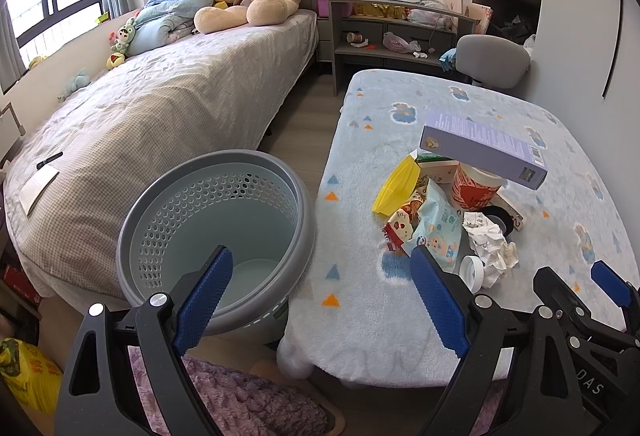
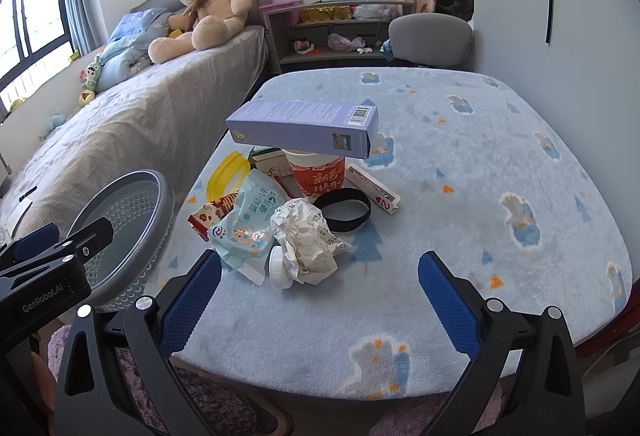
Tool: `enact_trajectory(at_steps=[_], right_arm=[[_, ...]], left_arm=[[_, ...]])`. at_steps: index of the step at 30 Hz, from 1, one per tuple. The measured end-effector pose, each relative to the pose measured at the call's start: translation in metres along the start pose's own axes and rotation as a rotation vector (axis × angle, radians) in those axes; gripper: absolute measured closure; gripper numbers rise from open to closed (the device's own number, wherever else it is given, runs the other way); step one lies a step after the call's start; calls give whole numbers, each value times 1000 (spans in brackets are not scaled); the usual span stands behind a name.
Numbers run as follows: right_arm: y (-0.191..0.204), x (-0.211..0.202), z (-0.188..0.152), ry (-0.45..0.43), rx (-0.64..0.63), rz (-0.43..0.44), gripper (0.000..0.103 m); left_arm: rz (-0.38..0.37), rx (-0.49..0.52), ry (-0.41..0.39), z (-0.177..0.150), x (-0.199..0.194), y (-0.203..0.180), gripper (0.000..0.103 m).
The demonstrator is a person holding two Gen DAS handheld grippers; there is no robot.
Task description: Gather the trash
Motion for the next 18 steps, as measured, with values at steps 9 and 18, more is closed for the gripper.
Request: enact_trajectory(at_steps=[9,18], right_arm=[[0,0,-1,0,-1,-1,6],[0,-1,1,0,-1,-3,6]], left_arm=[[-1,0,0,0,0,0,17],[2,3,3,-1,-1,0,17]])
Point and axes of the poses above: each gripper's, at about its wrist camera, not at the fingertips, and x roughly the way its jaws point, y to its left, z to its top, the point moved 10 cm from there along x, roughly the way its jaws point, and after that the axes turned 8 degrees about z, right-handed, at the moved point
